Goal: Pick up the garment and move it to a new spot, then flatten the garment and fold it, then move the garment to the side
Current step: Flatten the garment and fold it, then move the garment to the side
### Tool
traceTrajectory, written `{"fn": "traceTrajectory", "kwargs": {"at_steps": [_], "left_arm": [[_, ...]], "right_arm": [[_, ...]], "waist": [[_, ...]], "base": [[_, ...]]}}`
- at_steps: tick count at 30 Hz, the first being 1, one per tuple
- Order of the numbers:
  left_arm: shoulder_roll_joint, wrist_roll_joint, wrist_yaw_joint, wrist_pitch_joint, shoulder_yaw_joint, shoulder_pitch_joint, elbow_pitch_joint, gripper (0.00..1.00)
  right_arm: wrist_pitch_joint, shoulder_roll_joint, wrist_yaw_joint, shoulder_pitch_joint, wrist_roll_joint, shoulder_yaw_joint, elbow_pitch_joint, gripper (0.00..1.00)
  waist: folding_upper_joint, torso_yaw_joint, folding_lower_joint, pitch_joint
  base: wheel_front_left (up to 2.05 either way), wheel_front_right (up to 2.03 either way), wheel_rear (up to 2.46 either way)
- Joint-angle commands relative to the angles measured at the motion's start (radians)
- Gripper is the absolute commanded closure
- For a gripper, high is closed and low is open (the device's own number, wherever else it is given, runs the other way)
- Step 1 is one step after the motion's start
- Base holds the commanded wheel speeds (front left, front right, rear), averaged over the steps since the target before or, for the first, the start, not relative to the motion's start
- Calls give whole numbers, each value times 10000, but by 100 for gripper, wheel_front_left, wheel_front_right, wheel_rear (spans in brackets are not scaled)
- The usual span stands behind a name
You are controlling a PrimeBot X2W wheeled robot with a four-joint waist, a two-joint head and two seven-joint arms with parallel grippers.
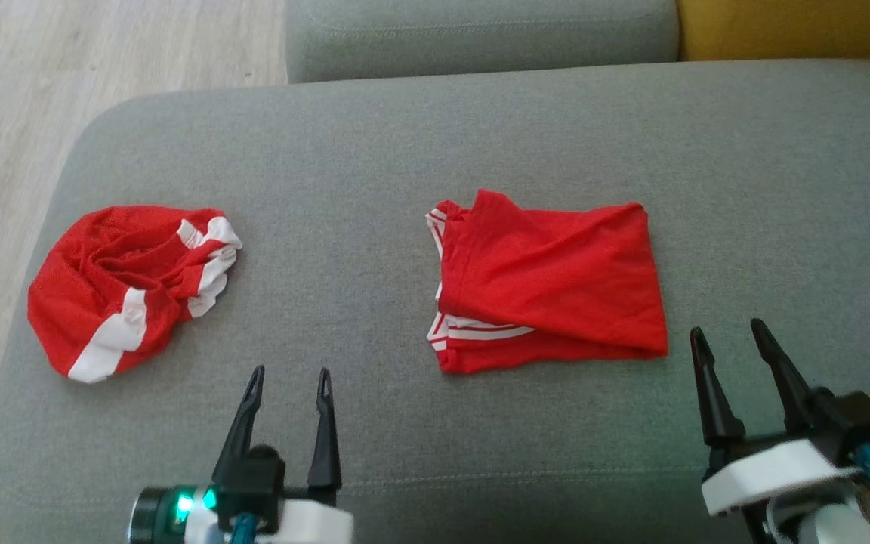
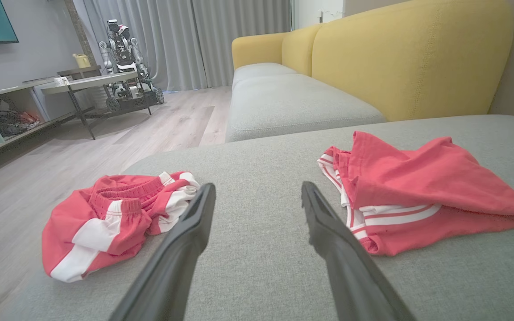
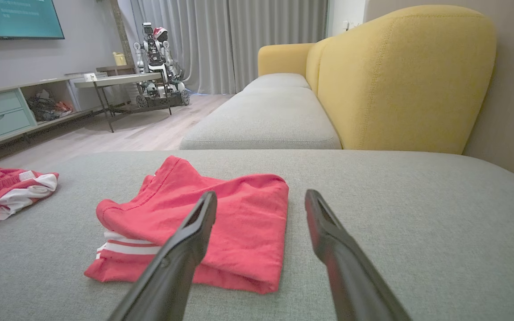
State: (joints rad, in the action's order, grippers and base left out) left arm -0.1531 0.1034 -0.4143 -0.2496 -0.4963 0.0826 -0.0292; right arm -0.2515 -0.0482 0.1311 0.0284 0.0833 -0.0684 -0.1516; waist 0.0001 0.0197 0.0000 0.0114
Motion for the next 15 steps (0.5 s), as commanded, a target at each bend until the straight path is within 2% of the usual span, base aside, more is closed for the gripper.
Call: {"fn": "traceTrajectory", "kwargs": {"at_steps": [1,15], "left_arm": [[-71,-153,-82,-122,475,-120,486,0],[-101,-634,176,-122,875,489,874,0]], "right_arm": [[-101,-25,-4,-13,164,218,580,0],[-102,-21,-4,780,377,401,1223,0]], "waist": [[-1,-44,0,-54],[-1,-37,0,-302]], "base": [[0,0,0],[0,0,0]]}}
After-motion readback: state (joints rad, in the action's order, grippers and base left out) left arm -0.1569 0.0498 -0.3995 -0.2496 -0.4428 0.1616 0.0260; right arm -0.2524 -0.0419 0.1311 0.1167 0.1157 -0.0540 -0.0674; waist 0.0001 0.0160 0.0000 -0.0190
